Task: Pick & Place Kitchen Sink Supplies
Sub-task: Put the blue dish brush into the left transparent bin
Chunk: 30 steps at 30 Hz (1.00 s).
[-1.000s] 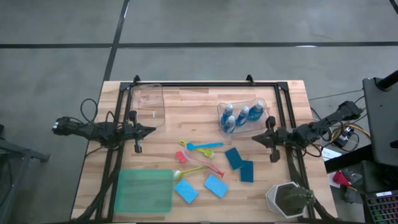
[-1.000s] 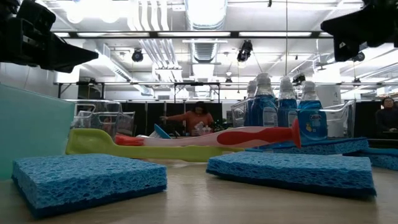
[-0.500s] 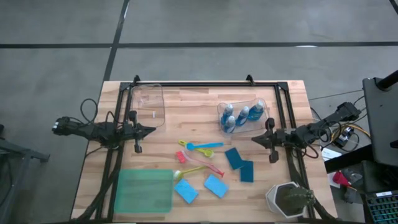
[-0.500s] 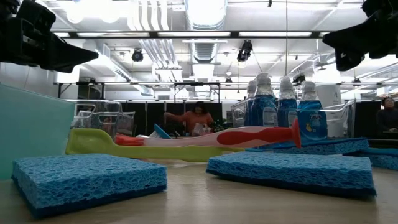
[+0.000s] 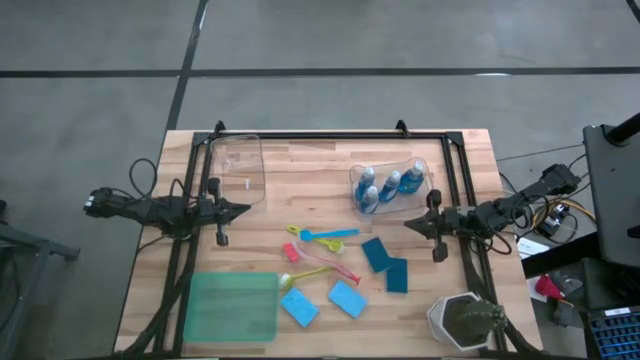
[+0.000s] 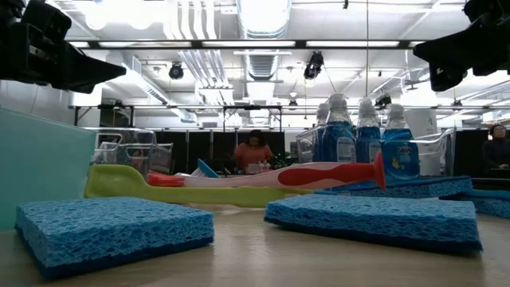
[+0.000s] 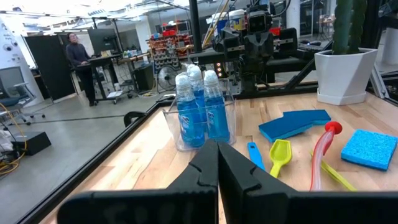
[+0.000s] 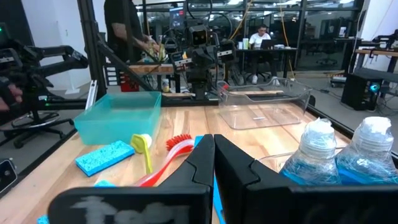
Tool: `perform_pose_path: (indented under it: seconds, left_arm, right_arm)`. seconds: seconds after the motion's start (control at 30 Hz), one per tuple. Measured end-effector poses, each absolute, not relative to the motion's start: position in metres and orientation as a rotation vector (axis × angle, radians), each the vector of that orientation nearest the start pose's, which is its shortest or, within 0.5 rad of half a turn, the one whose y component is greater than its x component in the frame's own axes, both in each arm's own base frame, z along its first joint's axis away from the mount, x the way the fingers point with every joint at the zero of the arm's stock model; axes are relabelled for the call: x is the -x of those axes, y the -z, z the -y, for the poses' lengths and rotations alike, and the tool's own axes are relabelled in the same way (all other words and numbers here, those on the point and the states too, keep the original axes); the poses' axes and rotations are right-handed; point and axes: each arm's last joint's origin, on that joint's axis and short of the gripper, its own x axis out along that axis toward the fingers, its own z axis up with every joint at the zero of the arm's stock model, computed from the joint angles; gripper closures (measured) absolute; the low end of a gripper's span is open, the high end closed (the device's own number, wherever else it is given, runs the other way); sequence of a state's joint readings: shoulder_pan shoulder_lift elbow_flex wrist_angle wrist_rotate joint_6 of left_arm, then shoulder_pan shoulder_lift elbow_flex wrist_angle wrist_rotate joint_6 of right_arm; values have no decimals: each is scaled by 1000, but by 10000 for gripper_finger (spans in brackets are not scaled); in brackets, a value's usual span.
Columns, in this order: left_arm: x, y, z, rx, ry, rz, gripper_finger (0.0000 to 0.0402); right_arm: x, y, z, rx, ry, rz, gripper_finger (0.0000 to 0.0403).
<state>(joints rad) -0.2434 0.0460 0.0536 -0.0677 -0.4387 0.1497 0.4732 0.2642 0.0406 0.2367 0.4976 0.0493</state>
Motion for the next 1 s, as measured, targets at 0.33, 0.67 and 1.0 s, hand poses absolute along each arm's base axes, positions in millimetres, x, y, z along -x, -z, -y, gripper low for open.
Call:
perform_pose_path:
  seconds: [0.33, 0.67, 1.0]
  left_arm:
    - [-94, -191, 11, 142, -185, 170, 401]
    - [-82, -224, 5, 433, -242, 539, 401]
    - [-101, -230, 12, 585, -121, 447, 356]
  right_arm:
    - [-105, -178, -38, -58, 24, 12, 394]
    - [-105, -178, -38, -56, 24, 12, 394]
    - [-105, -178, -38, -56, 24, 12, 394]
